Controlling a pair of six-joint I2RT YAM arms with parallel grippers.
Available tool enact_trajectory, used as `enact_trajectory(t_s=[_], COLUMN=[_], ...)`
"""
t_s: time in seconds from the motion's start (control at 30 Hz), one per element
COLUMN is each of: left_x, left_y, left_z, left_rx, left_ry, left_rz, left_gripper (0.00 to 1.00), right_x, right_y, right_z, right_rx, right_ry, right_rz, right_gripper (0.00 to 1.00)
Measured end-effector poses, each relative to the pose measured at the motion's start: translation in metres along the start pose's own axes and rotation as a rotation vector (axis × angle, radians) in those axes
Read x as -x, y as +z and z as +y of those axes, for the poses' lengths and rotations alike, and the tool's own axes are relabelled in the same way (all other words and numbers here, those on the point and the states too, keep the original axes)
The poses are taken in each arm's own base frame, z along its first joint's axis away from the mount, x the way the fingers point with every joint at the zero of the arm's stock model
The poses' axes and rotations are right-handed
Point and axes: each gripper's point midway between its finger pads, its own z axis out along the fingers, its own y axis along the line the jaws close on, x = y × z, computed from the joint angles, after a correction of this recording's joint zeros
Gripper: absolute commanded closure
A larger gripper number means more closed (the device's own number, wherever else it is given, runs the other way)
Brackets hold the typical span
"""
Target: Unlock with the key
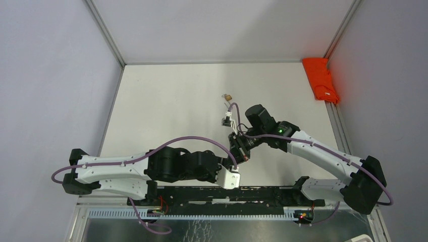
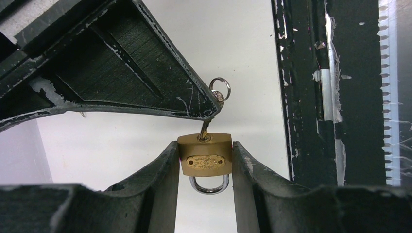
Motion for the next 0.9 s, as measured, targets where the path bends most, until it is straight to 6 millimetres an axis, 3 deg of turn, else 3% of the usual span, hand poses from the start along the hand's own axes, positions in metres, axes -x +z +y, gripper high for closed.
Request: enact_trajectory(t_s=[0.9], left_x=[-0.002], left_y=[-0.001], left_z=[-0.012], left_rx=[-0.034], left_ry=[0.032], left_rz=[0.018], left_gripper=[0.98], right_x=[0.002], right_y=[0.003], right_z=[0.005], right_rx=[0.002], right_ry=[0.048], right_rz=[0.036], right_gripper=[1.00])
